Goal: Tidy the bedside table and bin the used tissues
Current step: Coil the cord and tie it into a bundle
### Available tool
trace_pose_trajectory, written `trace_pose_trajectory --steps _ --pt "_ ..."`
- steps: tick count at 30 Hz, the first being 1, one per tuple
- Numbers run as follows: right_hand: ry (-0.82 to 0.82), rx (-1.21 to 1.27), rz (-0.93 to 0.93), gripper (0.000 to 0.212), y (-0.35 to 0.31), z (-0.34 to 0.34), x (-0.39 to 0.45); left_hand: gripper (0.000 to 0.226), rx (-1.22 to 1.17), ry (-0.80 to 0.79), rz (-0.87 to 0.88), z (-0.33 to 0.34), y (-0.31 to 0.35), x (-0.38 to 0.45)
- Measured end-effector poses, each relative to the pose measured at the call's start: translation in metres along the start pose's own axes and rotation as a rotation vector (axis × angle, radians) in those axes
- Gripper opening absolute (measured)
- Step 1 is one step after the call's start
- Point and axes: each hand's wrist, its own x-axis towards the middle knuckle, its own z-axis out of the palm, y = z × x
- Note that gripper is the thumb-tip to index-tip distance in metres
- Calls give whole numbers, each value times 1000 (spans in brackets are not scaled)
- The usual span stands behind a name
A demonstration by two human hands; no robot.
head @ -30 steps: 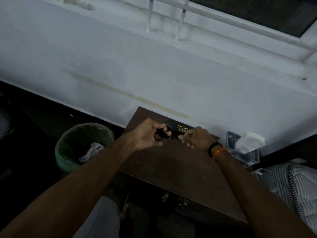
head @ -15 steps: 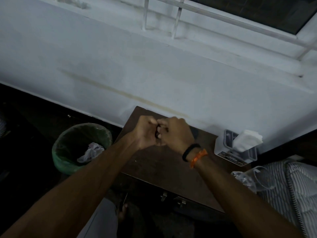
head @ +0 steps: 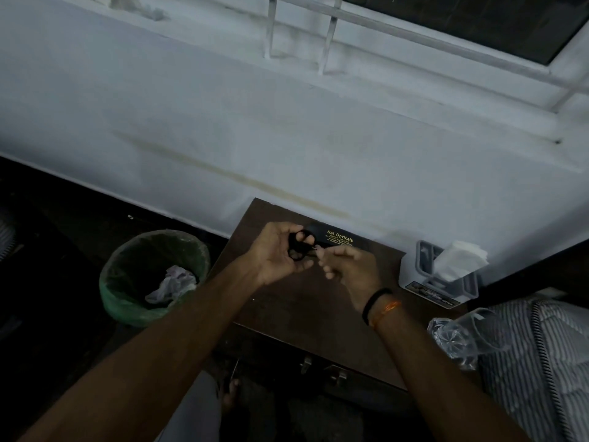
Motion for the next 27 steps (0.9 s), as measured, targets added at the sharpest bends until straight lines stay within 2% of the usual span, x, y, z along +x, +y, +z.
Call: trace_pose_trajectory --steps 4,9,12,18,21,27 --pt "-39 291 83 34 -6 -3 8 20 36 6 6 4 -2 3" --pt "-313 226 117 33 -5 -8 9 21 94 9 -2 7 -6 6" --pt "-410 213 122 37 -5 -9 8 23 134 19 -5 8 -8 4" --pt "-343 124 54 18 -4 -9 13 23 189 34 -6 11 -8 4" --pt "-314 132 80 15 -1 -12 17 13 216 -1 -8 7 -11 7" --pt "-274 142 91 16 3 -18 23 17 254 -9 77 14 -14 5"
